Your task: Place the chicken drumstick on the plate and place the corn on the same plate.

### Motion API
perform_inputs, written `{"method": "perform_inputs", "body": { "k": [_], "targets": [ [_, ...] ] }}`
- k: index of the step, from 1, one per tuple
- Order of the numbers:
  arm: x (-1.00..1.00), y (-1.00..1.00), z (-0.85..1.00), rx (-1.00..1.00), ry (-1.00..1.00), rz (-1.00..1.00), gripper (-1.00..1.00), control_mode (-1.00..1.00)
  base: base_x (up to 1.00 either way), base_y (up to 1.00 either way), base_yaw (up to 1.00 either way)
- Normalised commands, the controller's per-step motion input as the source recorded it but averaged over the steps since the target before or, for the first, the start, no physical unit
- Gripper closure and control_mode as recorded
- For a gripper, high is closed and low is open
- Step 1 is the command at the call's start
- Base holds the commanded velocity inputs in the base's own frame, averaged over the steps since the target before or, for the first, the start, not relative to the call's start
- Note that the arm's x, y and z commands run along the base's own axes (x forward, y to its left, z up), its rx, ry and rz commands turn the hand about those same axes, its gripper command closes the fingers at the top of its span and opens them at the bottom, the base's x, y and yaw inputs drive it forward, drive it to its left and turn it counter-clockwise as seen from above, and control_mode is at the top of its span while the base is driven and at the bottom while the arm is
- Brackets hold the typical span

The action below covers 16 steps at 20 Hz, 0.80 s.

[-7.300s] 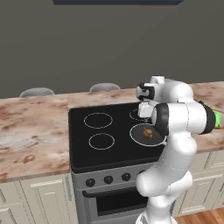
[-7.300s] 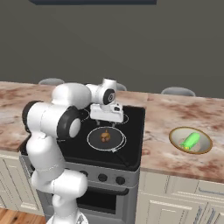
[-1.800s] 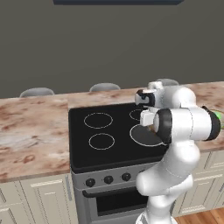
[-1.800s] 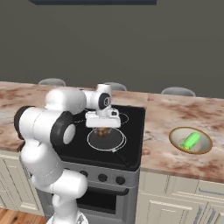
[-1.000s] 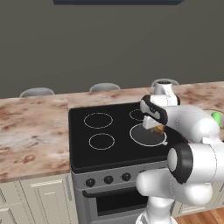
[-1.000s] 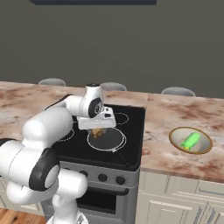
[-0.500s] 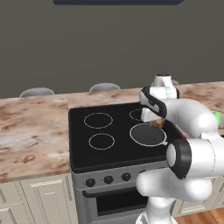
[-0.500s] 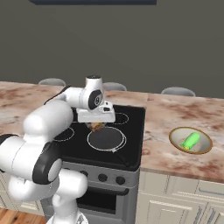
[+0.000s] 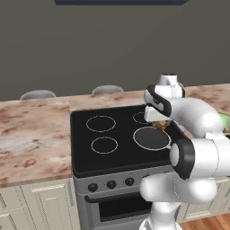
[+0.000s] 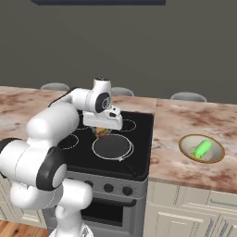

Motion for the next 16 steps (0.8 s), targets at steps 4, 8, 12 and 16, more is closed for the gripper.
{"method": "perform_inputs", "body": {
  "k": [4,8,12,16],
  "targets": [
    [-0.06,0.0,0.0,0.0,0.01,-0.05,1.0,1.0,-0.07,0.0,-0.01],
    [0.0,0.0,0.0,0.0,0.0,0.0,1.0,1.0,-0.52,-0.04,-0.05],
    [0.0,0.0,0.0,0.0,0.0,0.0,1.0,1.0,-0.59,-0.56,-0.08],
    [0.0,0.0,0.0,0.0,0.0,0.0,1.0,1.0,-0.51,-0.81,-0.11]
  ]
}}
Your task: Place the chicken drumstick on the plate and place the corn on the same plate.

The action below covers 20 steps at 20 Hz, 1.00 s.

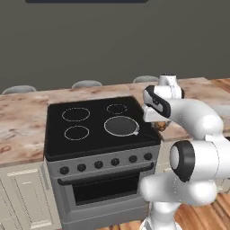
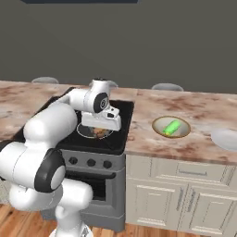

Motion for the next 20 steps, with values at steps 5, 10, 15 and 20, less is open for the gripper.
{"method": "perform_inputs", "body": {
  "k": [5,10,15,20],
  "targets": [
    [0.0,0.0,0.0,0.0,0.0,0.0,1.0,1.0,-0.03,-0.95,-0.08],
    [0.0,0.0,0.0,0.0,0.0,0.0,1.0,1.0,0.3,-0.78,0.0],
    [0.0,0.0,0.0,0.0,0.0,0.0,1.0,1.0,0.27,-0.72,0.0],
    [0.0,0.0,0.0,0.0,0.0,0.0,1.0,1.0,0.29,-0.67,0.0]
  ]
}}
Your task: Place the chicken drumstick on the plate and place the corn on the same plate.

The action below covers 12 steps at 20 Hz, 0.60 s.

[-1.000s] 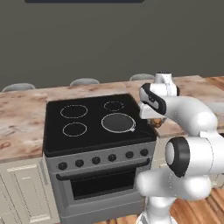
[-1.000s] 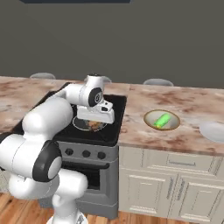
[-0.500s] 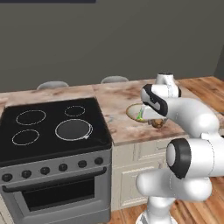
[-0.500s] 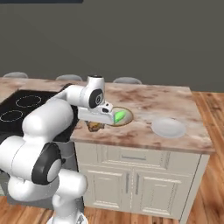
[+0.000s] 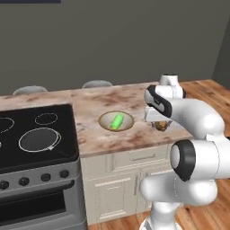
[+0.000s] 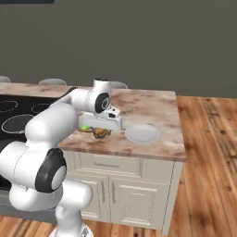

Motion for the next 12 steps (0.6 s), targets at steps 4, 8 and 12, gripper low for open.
{"method": "perform_inputs", "body": {
  "k": [4,8,12],
  "targets": [
    [0.0,0.0,0.0,0.0,0.0,0.0,1.0,1.0,0.36,-0.67,0.0],
    [0.0,0.0,0.0,0.0,0.0,0.0,1.0,1.0,0.52,-0.52,0.0],
    [0.0,0.0,0.0,0.0,0.0,0.0,1.0,1.0,0.71,-0.23,0.0]
  ]
}}
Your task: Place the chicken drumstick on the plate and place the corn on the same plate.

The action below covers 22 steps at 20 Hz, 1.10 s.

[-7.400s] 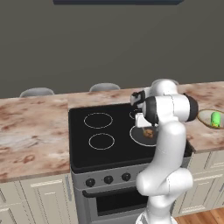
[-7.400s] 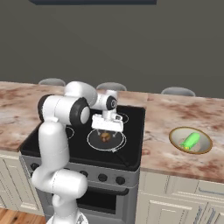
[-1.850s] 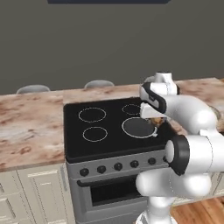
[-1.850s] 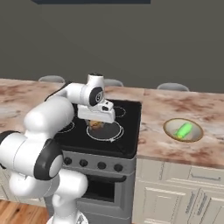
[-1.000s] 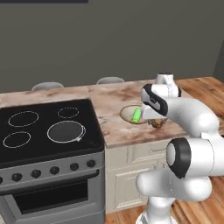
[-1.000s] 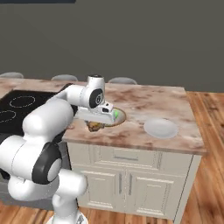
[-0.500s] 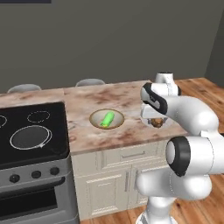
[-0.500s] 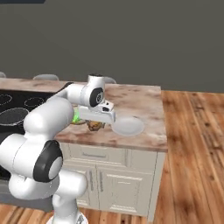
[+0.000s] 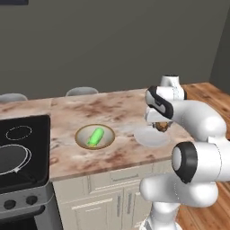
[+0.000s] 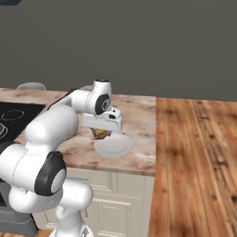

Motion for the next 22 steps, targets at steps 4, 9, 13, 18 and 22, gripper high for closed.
{"method": "perform_inputs", "body": {
  "k": [4,9,13,18,22],
  "targets": [
    [0.0,0.0,0.0,0.0,0.0,0.0,1.0,1.0,0.55,-0.17,0.0],
    [0.0,0.0,0.0,0.0,0.0,0.0,1.0,1.0,0.36,-0.14,0.0],
    [0.0,0.0,0.0,0.0,0.0,0.0,1.0,1.0,0.44,-0.14,0.0],
    [0.0,0.0,0.0,0.0,0.0,0.0,1.0,1.0,0.52,-0.02,0.03],
    [0.0,0.0,0.0,0.0,0.0,0.0,1.0,1.0,0.53,0.0,0.05]
  ]
}}
